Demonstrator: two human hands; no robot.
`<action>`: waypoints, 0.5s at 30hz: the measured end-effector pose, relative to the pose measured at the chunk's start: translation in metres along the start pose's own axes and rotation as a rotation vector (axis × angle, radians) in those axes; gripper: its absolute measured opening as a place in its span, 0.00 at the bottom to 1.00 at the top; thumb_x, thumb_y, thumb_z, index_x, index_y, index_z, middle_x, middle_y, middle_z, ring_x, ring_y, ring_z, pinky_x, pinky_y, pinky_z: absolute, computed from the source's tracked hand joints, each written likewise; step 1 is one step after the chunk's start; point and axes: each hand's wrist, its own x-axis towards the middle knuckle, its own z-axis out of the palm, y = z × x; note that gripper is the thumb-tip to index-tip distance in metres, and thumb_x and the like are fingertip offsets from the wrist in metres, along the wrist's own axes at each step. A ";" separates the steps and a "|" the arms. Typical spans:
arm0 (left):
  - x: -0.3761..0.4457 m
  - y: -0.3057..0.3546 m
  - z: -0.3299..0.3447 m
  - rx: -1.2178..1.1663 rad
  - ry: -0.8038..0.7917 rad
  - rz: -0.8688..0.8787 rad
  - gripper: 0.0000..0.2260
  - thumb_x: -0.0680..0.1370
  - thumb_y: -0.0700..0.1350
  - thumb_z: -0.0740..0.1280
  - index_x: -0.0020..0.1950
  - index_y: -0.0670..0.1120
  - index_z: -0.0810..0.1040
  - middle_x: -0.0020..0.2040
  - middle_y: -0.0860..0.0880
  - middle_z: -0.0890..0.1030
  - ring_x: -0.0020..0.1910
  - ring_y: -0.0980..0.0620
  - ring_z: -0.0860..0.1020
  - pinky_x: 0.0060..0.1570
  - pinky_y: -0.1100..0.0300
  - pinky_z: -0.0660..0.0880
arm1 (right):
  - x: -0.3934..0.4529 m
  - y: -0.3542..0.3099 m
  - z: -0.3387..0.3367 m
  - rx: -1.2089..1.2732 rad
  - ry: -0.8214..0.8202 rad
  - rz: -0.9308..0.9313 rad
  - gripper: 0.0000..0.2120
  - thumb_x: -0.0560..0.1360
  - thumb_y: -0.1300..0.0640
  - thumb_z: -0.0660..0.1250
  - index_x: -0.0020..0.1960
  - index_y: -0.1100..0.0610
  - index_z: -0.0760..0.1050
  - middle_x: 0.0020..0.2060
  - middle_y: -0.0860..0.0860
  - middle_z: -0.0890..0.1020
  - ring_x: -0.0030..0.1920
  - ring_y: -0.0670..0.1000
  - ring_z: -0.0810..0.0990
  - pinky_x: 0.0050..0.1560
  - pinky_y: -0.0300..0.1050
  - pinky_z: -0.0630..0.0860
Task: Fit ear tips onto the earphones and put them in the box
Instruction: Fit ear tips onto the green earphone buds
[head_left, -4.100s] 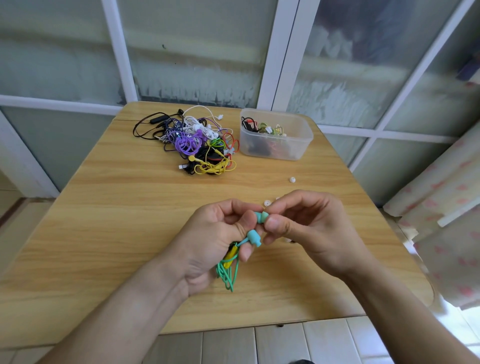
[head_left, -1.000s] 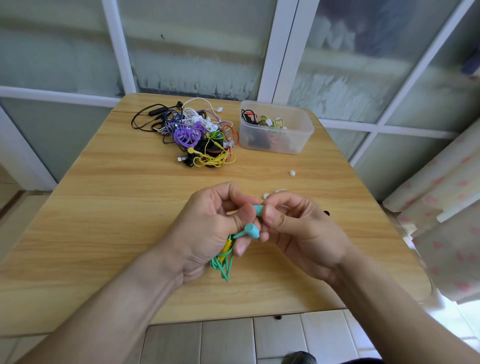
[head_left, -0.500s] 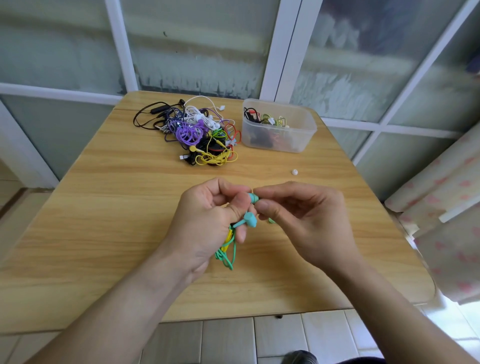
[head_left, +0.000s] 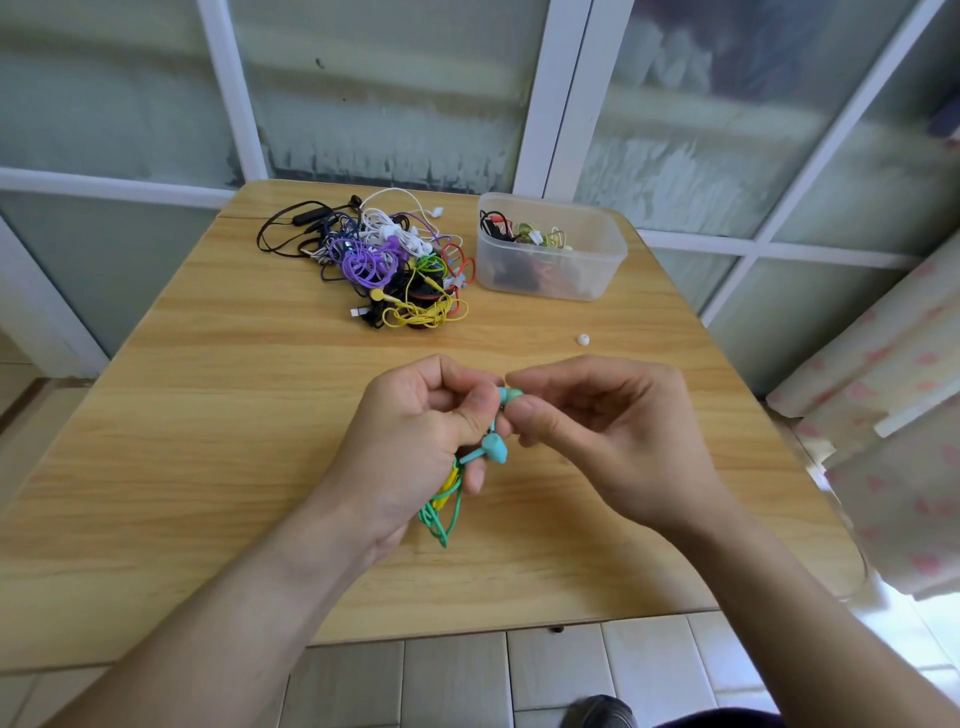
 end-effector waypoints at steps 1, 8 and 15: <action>0.000 0.000 0.000 0.002 -0.001 0.002 0.04 0.77 0.36 0.66 0.42 0.40 0.76 0.31 0.44 0.79 0.19 0.50 0.68 0.20 0.64 0.67 | 0.000 0.000 0.000 -0.013 -0.012 -0.003 0.09 0.70 0.60 0.74 0.50 0.61 0.84 0.40 0.53 0.87 0.37 0.58 0.84 0.41 0.48 0.82; 0.001 -0.001 -0.006 0.056 -0.078 -0.047 0.03 0.77 0.36 0.66 0.42 0.39 0.75 0.30 0.45 0.80 0.18 0.52 0.68 0.20 0.66 0.65 | 0.001 -0.003 -0.006 0.094 -0.097 0.122 0.08 0.67 0.65 0.74 0.46 0.62 0.82 0.36 0.54 0.86 0.33 0.50 0.83 0.35 0.35 0.77; 0.000 0.000 -0.007 0.021 -0.219 -0.141 0.06 0.68 0.40 0.68 0.40 0.39 0.75 0.29 0.43 0.78 0.16 0.55 0.67 0.17 0.68 0.64 | 0.001 0.001 -0.012 0.184 -0.158 0.195 0.07 0.62 0.65 0.75 0.39 0.59 0.84 0.37 0.61 0.85 0.33 0.57 0.84 0.39 0.47 0.82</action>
